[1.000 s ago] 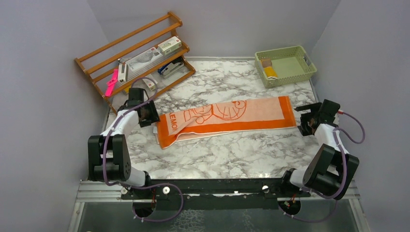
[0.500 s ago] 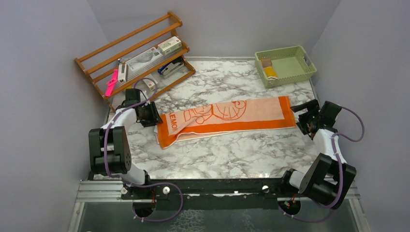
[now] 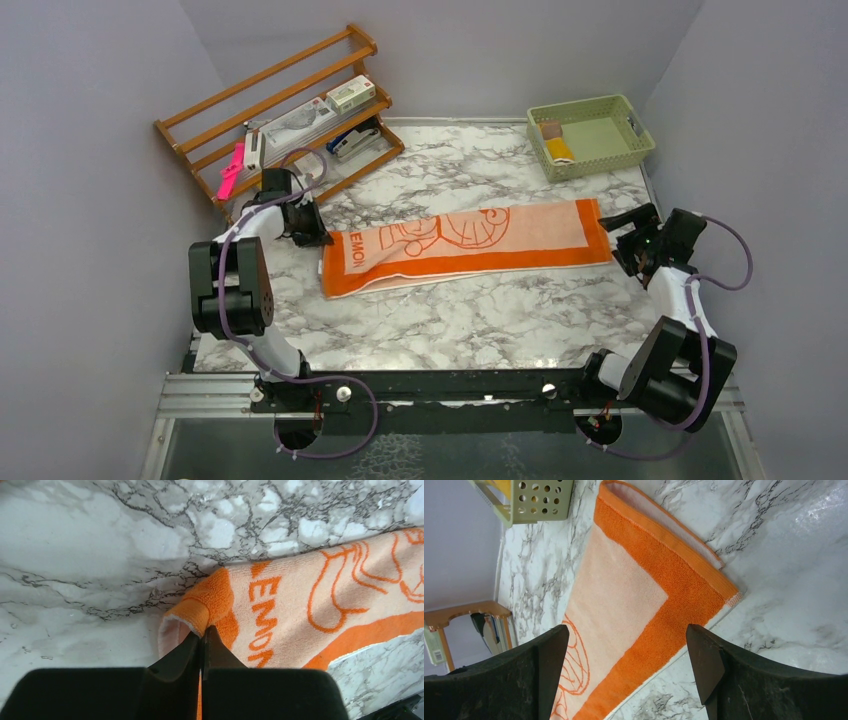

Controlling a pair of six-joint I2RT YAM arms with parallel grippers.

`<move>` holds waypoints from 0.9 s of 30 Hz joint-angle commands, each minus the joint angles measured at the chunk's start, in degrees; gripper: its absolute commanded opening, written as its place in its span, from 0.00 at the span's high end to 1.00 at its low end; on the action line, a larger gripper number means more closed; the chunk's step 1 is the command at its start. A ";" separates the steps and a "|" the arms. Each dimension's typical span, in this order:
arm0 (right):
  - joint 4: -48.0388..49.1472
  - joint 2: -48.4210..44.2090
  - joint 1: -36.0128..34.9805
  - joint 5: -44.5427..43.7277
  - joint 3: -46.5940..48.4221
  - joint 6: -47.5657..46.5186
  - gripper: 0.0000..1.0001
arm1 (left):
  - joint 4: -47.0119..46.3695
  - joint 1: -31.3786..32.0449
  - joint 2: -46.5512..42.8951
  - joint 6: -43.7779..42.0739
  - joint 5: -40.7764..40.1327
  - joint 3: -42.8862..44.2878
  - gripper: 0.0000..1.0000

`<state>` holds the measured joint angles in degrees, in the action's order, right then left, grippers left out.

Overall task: Roll the towels
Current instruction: Fold the towel at the center of the board.

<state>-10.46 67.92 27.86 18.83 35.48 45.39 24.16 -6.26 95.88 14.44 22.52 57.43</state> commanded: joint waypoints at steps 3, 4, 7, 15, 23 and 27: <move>3.94 0.63 -0.03 2.40 -1.29 -1.59 0.12 | 2.37 -0.91 1.01 -0.77 -1.06 5.17 1.00; 4.03 0.65 0.00 2.44 -1.38 -1.80 0.12 | 2.59 -1.07 1.21 -0.85 -0.89 5.83 1.00; 4.04 0.63 -0.08 2.40 -1.43 -2.50 0.12 | 2.98 -1.21 4.08 -1.02 -0.66 7.32 1.00; 4.30 0.92 -0.11 2.68 -1.72 -3.54 0.11 | 4.75 -1.47 7.19 -1.73 -2.10 7.73 0.74; 5.88 2.34 -0.34 4.66 -1.97 -4.15 0.11 | 4.33 -4.28 2.00 -1.34 -4.54 1.70 0.40; 6.39 2.82 -0.51 5.29 -2.35 -4.41 0.11 | 4.17 -4.99 0.15 -1.11 -2.87 -1.29 0.40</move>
<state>-6.76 70.11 27.75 22.06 34.00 42.15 27.46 -10.17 98.72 13.58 20.36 59.27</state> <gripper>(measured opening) 0.887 0.600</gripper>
